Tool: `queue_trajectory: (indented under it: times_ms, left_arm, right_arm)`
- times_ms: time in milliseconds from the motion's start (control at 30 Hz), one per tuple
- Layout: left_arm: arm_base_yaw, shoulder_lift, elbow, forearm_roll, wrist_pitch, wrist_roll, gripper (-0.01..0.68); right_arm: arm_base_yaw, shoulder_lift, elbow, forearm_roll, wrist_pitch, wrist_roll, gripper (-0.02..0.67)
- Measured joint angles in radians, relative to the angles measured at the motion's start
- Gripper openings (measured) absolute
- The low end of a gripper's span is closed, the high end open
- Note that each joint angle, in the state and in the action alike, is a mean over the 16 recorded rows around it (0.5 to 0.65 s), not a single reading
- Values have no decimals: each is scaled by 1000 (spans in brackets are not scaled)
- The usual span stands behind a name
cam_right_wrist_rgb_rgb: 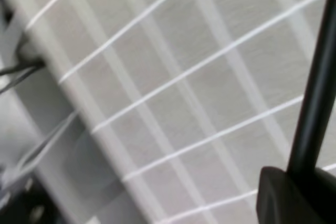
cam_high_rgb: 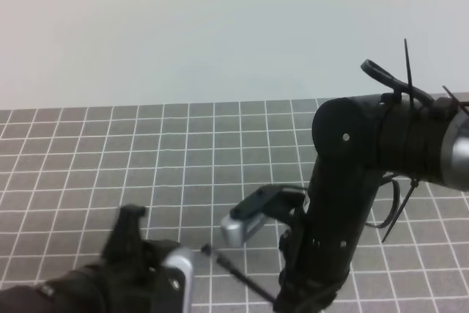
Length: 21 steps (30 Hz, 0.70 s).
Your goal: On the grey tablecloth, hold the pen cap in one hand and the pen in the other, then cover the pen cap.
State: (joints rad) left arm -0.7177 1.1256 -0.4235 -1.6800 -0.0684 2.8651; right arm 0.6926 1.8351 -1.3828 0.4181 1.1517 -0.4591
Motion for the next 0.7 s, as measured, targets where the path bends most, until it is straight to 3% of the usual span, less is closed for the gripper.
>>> queue_trajectory:
  times_ms: [200, 400, 700]
  left_arm:
    - [0, 0, -13, -58, -148, -170, 105]
    - [0, 0, -44, -75, -312, -457, 18]
    - [0, 0, -82, -80, -471, -896, 1]
  right_arm:
    - [-55, 3, 0, -33, -76, 94, 71]
    - [-121, 14, 0, -35, -164, 213, 71]
    - [-165, 64, 0, -28, -270, 398, 71]
